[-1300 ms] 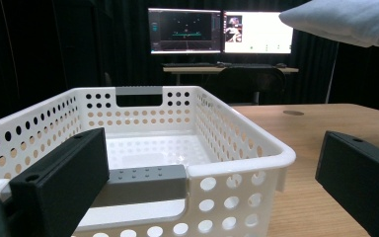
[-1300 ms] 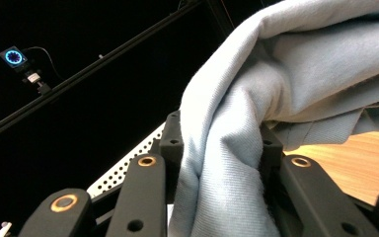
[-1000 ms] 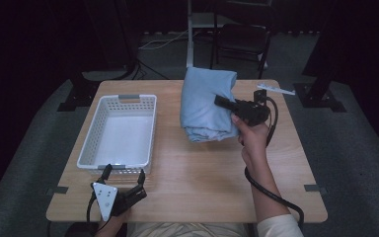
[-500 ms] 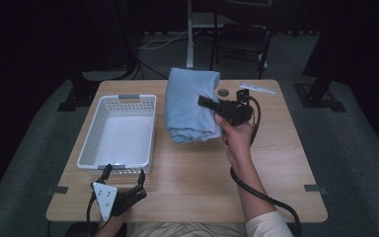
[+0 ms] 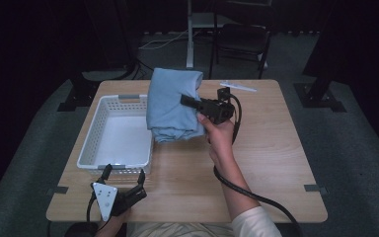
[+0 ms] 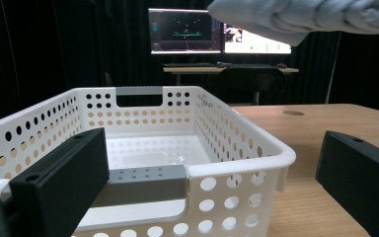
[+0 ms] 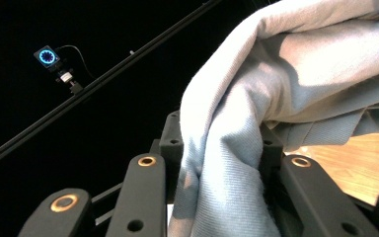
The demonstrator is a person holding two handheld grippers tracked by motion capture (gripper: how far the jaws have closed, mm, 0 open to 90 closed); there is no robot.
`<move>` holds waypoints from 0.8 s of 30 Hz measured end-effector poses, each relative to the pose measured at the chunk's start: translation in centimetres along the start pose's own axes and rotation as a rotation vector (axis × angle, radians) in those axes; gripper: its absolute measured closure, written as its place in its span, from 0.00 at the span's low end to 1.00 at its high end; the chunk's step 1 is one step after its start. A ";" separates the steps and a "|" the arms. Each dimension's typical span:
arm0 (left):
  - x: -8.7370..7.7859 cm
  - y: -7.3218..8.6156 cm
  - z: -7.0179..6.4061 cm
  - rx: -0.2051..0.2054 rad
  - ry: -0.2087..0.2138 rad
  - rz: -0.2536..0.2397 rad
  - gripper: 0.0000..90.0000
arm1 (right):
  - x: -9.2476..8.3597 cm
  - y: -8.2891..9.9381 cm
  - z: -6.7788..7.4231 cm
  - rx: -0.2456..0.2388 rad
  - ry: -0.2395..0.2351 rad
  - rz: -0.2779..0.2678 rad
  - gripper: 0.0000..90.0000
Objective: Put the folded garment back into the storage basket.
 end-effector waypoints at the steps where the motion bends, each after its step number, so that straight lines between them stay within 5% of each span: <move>1: 0.0 0.0 0.0 0.000 0.000 0.000 0.01 | 0.3 0.1 0.1 0.001 -0.001 0.000 0.75; 24: -0.1 0.0 0.0 -0.002 -0.002 -0.008 0.01 | 6.2 1.5 2.0 0.037 -0.070 0.032 0.75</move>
Point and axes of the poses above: each handheld gripper's, and its own axes: x roughly forward along the jaws, y roughly out of its underside, z roughly to its left, the point moved 10 cm from there along x, roughly forward along the jaws, and after that the axes turned 7 degrees about x, right-handed, at the moved point
